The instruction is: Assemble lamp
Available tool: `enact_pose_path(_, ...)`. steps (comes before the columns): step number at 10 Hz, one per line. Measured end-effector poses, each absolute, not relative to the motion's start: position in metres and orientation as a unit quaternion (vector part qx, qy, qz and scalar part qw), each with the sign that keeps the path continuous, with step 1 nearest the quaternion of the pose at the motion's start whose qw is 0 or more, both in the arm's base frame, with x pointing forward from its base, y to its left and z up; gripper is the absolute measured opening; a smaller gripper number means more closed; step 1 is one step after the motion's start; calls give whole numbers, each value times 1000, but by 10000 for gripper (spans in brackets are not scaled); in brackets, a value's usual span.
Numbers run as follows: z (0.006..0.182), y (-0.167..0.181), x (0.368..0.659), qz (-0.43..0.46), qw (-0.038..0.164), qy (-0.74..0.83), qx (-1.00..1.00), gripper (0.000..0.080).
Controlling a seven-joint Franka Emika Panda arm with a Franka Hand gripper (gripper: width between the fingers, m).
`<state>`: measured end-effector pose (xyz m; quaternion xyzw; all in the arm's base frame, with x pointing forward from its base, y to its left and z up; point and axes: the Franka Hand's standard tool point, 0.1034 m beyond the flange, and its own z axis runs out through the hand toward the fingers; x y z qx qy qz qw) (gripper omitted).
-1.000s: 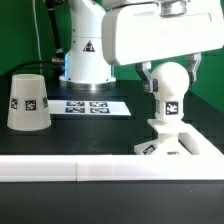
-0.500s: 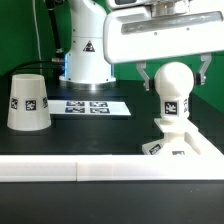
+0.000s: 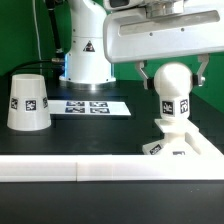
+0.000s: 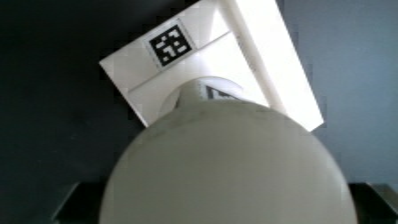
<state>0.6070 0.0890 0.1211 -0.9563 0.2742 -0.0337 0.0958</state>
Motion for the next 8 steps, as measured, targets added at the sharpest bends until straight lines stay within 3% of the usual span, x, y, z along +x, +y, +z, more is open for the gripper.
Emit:
enact_pose_path(5,119,91,608,35,128,469,-873,580)
enact_pose_path(8,118,90,612,76,128,575,-804,580)
